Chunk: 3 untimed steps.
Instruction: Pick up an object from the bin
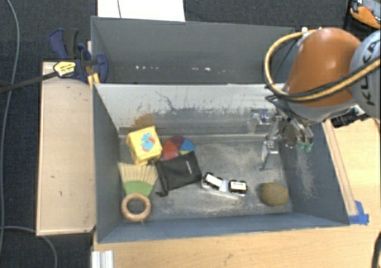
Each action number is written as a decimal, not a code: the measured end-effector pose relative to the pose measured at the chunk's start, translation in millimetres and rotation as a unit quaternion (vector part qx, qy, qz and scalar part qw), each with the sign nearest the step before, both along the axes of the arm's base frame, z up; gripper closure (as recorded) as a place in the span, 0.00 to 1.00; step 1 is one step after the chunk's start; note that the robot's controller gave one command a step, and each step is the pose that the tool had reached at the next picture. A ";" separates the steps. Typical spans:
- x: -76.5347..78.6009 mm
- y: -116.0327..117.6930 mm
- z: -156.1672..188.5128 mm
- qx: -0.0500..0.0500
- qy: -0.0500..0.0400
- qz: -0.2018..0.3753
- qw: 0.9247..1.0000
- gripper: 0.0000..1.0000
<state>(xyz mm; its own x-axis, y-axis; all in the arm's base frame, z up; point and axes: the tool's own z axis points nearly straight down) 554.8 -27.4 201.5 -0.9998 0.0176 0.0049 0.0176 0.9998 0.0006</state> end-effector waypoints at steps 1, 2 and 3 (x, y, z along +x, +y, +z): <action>1.6 0.0 4.4 0.000 -0.004 0.000 1.000 0.00; 1.1 0.1 0.6 -0.001 -0.007 0.004 1.000 0.00; -0.4 9.2 -53.2 -0.001 -0.007 0.029 1.000 0.00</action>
Offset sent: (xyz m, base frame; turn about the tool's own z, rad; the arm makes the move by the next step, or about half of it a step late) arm -0.0360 0.0048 -0.1315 -0.1665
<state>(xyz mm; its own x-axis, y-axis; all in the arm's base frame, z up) 554.4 -18.3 148.3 -0.9991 -0.0414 -0.0097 -0.0414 0.9991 -0.0008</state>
